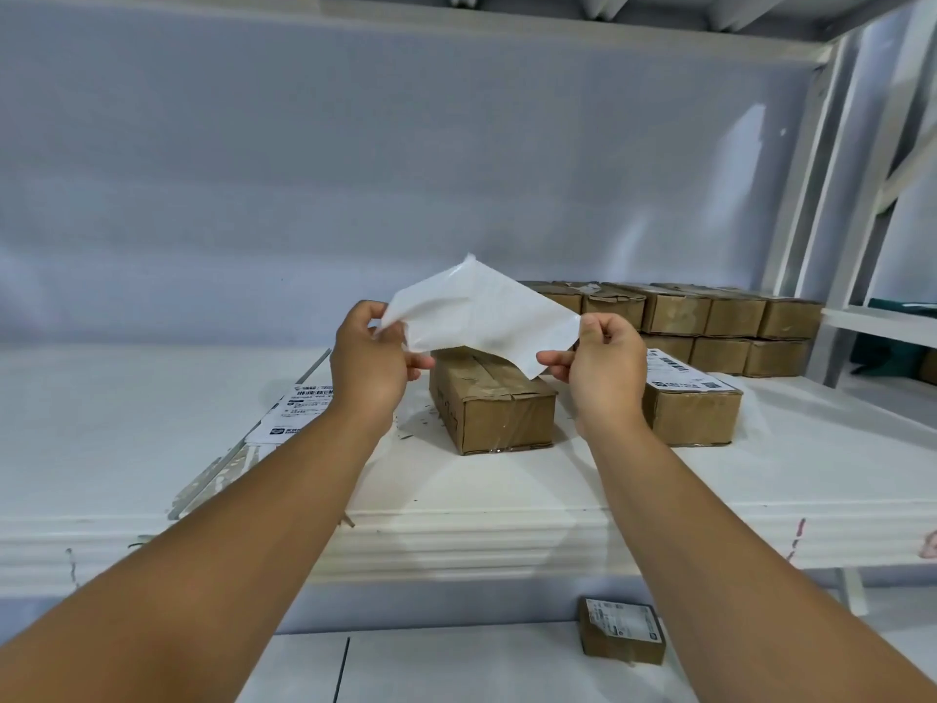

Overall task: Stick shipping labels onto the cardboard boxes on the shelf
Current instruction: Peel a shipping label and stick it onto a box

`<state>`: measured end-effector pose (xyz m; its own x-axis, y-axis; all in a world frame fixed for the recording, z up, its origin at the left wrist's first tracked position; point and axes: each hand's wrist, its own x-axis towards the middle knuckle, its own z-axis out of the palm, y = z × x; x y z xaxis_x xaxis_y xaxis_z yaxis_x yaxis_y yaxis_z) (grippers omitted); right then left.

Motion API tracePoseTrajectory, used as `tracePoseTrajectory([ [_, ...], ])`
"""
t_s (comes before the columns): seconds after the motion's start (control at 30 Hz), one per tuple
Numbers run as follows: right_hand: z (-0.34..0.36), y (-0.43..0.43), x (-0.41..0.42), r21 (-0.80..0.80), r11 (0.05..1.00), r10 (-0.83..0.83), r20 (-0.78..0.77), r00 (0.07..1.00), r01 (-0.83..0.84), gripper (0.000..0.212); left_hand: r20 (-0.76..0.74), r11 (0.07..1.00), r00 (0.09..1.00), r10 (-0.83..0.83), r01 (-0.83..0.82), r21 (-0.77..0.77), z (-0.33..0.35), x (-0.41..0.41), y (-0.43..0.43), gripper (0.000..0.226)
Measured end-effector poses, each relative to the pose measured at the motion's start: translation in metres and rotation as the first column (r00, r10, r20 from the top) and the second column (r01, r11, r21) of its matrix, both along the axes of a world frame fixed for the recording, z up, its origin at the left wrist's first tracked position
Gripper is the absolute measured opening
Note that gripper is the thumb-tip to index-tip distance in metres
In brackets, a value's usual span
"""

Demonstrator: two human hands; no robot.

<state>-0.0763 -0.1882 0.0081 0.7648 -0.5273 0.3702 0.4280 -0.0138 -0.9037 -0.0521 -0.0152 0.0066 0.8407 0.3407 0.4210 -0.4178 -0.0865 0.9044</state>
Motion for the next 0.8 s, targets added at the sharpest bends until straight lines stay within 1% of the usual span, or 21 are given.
tracePoseTrajectory([
  [0.1,-0.001,-0.003,0.001,-0.001,0.997,-0.077,0.000,0.997,0.077,0.019,0.015,0.985,0.999,0.044,-0.041,-0.166,0.001,-0.002,0.003,0.019],
  [0.2,-0.002,-0.007,0.004,0.046,0.983,-0.177,0.000,0.984,0.177,0.020,-0.002,0.932,0.997,0.083,-0.078,-0.353,0.002,-0.002,0.009,0.037],
  [0.23,-0.002,-0.009,0.004,0.080,0.979,-0.190,0.001,0.982,0.189,0.020,-0.001,0.923,0.996,0.093,-0.087,-0.375,0.003,-0.003,0.010,0.043],
  [0.27,-0.002,-0.009,0.004,0.113,0.975,-0.192,0.005,0.981,0.190,0.021,0.009,0.927,0.995,0.097,-0.087,-0.364,0.003,-0.005,0.009,0.048],
  [0.3,-0.002,-0.010,0.004,0.141,0.973,-0.188,0.012,0.982,0.185,0.022,0.029,0.945,0.995,0.098,-0.084,-0.316,0.004,-0.009,0.008,0.054],
  [0.33,-0.002,-0.010,0.004,0.156,0.971,-0.187,0.021,0.982,0.181,0.022,0.057,0.969,0.994,0.092,-0.077,-0.235,0.005,-0.011,0.006,0.058],
  [0.4,-0.002,-0.010,0.004,0.160,0.970,-0.193,0.035,0.981,0.185,0.021,0.145,0.998,0.987,0.068,-0.067,-0.014,0.005,-0.013,0.000,0.061],
  [0.43,-0.002,-0.010,0.005,0.166,0.969,-0.191,0.047,0.980,0.181,0.020,0.209,0.992,0.977,0.051,-0.074,0.106,0.003,-0.013,-0.003,0.058],
  [0.5,-0.002,-0.008,0.005,0.185,0.971,-0.171,0.090,0.981,0.152,0.019,0.358,0.933,0.934,0.013,-0.140,0.332,-0.003,-0.011,-0.007,0.044],
  [0.57,-0.002,-0.007,0.006,0.181,0.975,-0.152,0.124,0.981,0.129,0.018,0.485,0.823,0.874,-0.021,-0.260,0.505,-0.010,-0.009,-0.009,0.030],
  [0.6,-0.001,-0.007,0.006,0.179,0.977,-0.142,0.130,0.981,0.117,0.018,0.515,0.771,0.856,-0.043,-0.300,0.562,-0.012,-0.009,-0.010,0.025],
  [0.67,-0.001,-0.007,0.008,0.205,0.976,-0.105,0.125,0.987,0.078,0.017,0.537,0.705,0.838,-0.097,-0.322,0.631,-0.013,-0.011,-0.012,0.021],
  [0.73,-0.001,-0.008,0.010,0.251,0.968,-0.035,0.119,0.992,0.004,0.020,0.534,0.660,0.829,-0.164,-0.310,0.684,-0.013,-0.016,-0.015,0.029],
  [0.8,0.000,-0.007,0.010,0.257,0.965,0.018,0.116,0.993,-0.048,0.023,0.490,0.604,0.836,-0.247,-0.263,0.752,-0.014,-0.021,-0.017,0.039],
])
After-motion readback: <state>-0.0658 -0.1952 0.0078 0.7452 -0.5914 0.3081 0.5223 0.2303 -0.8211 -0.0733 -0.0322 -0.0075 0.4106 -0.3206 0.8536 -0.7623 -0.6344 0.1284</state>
